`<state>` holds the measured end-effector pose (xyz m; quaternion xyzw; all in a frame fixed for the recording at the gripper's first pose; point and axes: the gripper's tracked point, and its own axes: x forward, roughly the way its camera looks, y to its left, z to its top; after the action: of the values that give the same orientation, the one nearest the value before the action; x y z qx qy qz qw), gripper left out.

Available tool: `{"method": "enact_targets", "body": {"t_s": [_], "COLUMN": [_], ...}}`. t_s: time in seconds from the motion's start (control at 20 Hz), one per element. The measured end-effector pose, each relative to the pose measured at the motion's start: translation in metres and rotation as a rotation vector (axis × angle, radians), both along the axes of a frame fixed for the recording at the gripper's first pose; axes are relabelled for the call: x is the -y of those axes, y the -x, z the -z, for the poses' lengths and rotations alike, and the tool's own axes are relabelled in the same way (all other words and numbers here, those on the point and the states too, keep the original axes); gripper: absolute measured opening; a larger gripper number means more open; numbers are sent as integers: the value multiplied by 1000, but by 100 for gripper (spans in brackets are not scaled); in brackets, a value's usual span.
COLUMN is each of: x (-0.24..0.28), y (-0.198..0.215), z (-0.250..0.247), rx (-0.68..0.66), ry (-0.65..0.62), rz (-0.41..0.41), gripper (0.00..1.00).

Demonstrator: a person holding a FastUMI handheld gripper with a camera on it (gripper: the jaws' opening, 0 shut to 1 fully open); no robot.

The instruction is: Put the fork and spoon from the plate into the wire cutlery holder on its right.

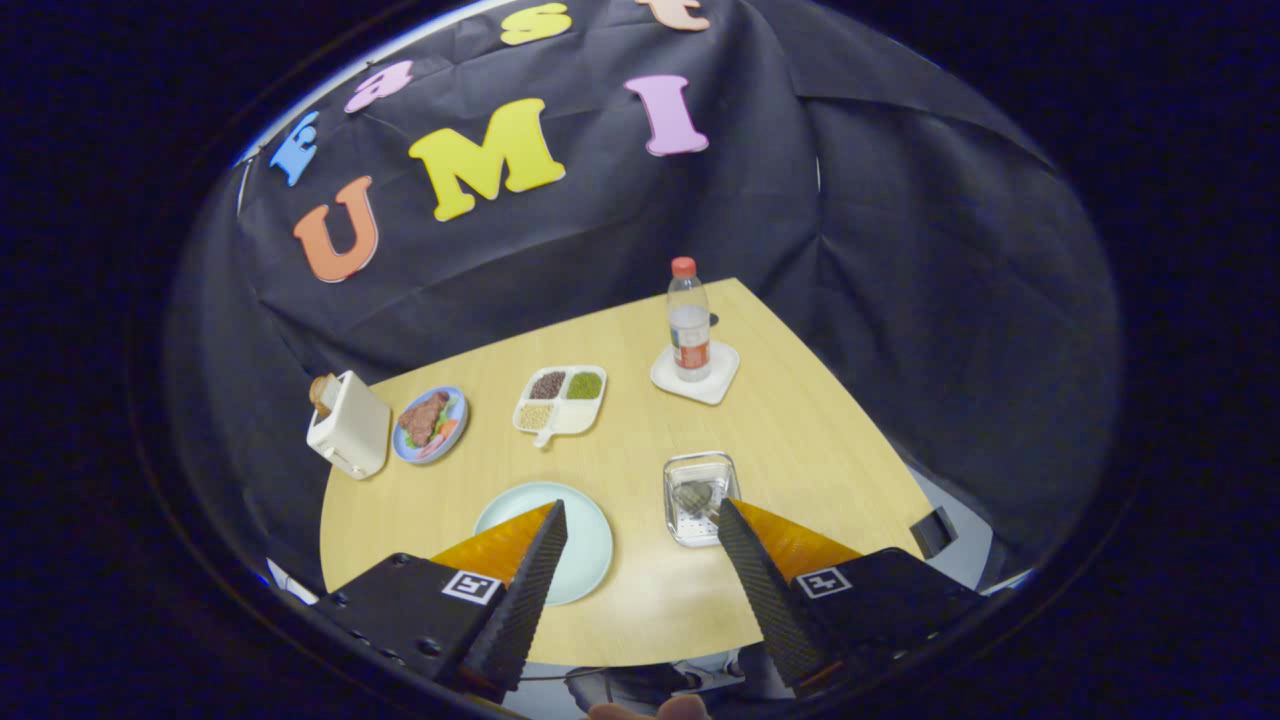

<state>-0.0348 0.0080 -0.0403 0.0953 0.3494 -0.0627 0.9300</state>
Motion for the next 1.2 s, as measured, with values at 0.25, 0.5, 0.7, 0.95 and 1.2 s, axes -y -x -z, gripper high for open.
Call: {"method": "enact_targets", "body": {"t_s": [0.25,0.5,0.7,0.95,1.2], "x": [-15,-41,-48,-53,-62], "y": [-13,-1,6,9,5], "z": [-47,-80,-81,-70,-62], "rx": [355,602,710,740,734], "ry": [89,185,198,152,168], "rz": [0,-49,-65,-86,-115], "gripper": [91,91,91,92,94]}}
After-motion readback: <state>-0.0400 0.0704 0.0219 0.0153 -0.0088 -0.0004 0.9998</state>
